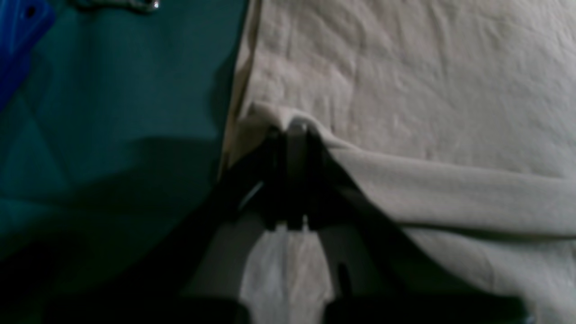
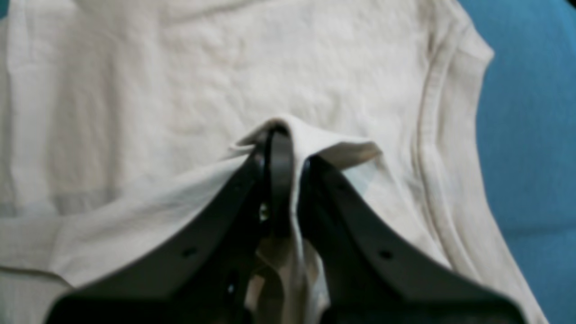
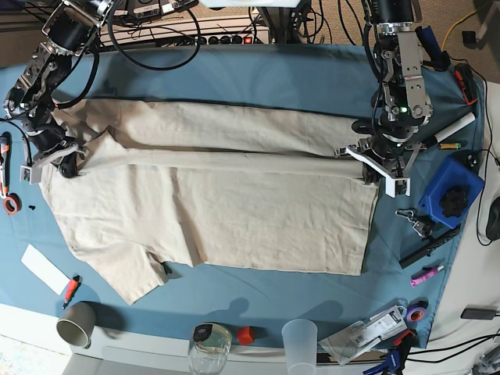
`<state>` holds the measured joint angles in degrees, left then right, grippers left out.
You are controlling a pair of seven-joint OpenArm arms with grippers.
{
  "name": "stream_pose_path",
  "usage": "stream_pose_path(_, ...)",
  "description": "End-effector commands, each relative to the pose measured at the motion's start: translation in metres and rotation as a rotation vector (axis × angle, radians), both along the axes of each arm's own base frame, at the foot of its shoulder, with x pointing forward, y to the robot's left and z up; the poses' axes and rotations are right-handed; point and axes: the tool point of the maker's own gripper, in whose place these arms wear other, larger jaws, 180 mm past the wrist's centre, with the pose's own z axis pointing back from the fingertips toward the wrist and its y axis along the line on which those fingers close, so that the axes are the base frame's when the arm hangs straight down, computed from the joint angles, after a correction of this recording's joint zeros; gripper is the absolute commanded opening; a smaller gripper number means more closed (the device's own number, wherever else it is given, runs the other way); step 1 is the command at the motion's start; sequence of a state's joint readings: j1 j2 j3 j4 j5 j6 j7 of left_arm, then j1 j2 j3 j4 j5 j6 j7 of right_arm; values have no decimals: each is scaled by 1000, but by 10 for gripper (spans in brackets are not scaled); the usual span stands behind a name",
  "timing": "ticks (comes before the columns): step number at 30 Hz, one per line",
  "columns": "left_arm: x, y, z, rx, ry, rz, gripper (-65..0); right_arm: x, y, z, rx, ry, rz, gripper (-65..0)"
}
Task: Fold the T-shirt properly
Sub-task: 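Lay the folded shoulder strip down and open both grippers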
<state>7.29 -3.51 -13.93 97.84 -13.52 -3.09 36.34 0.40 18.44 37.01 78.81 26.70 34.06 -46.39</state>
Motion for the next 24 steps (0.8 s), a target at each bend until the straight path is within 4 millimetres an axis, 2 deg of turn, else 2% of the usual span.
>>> stream_pose_path(1, 9, 3, 14, 11, -54, 4, -650, 13, -10, 25, -29, -77, -5, -650)
stream_pose_path(8, 9, 3, 14, 11, -54, 4, -650, 18, -14, 32, -42, -111, -23, -650)
stream_pose_path(13, 10, 3, 15, 12, -57, 5, -650, 17, -26, 32, -77, -108, -78, -650)
stream_pose_path(18, 11, 4, 17, 12, -66, 6, -650, 17, -26, 32, -78, -111, -80, -650)
stream_pose_path(24, 23, 3, 28, 9, -98, 5, -650, 16, -27, 31, -93, -99, -80, -650)
